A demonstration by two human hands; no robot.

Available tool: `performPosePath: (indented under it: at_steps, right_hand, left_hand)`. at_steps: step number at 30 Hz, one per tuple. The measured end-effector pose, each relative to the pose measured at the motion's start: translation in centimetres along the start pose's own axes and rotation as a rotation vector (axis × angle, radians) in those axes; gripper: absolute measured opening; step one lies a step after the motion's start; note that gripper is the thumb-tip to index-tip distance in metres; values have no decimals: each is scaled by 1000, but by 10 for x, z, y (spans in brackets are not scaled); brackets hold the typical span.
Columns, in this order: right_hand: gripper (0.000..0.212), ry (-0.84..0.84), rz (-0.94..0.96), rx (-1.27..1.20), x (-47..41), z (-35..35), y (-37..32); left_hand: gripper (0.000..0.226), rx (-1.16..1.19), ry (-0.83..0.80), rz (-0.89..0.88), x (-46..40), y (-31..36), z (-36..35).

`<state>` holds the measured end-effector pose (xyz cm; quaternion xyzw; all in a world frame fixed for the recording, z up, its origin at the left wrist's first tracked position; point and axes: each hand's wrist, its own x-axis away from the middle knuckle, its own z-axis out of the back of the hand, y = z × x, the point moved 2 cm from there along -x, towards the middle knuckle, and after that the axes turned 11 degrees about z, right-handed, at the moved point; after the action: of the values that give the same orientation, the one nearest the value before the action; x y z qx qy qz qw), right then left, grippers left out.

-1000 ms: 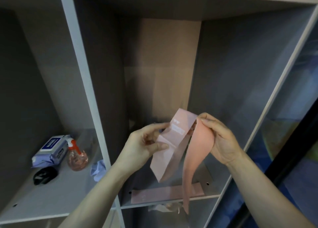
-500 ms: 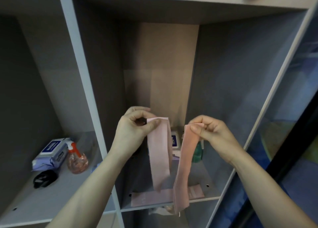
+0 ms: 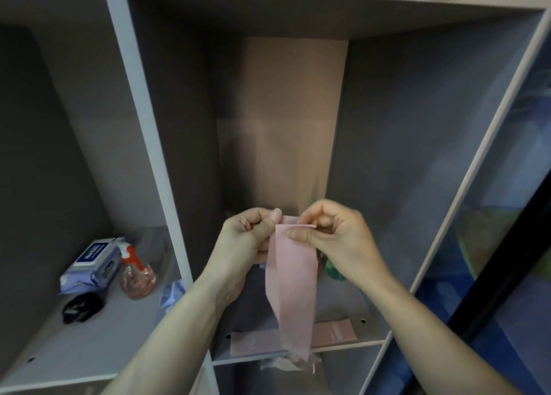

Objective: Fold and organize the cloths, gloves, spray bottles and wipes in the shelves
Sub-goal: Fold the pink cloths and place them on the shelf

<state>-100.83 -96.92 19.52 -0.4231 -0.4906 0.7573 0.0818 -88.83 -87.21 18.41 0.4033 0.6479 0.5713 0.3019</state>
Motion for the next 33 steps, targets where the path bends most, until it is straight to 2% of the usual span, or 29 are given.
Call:
performPosePath:
  at_steps: [4,7,12,16,18,20,22,24,26,27,29,31,33]
  right_hand:
    - [26,43,15,73,-2,-2,4]
    - [22,79,16,83,-1,-3,3]
    - [35,182,91,279,1,-1,4]
    - [32,231,149,371,1,4,6]
    - [31,160,182,457,0,6,6]
    - [17,38,251,582,-1,7,4]
    - [5,1,295,649,-1,7,0]
    - [9,21,286,629,-1,7,-3]
    - [15,18,199,459,-2,7,-5]
    - [17,15,148,370,-4,7,-4]
    - [19,21,70,311,-8,9,1]
    - [21,17,-3,304,-11,15,9]
    - [18,-30,-114,237,-12,22,15]
  left_hand:
    - [39,45,-21,-6,0,-4,0]
    - [35,81,-43,-21,0,-7,-4]
    - [40,156,-67,9,-1,-7,-5]
    - [55,164,-93,1,-2,-10,-5]
    - [60,139,-98,-25,-4,-12,-6]
    - [54,130,-88,-38,-7,-17,-5]
    - [47,112,-90,-54,-11,-22,-5]
    - [54,99,-118,-42,-15,-26,-5]
    - [68,47,-240,19,-18,-32,-8]
    - [66,-8,-320,45,-19,-35,-11]
    - [46,-115,-404,67,-20,-40,-16]
    - [23,-165,-394,76,-21,-41,-22]
    - [14,-202,-367,91,-23,-42,-28]
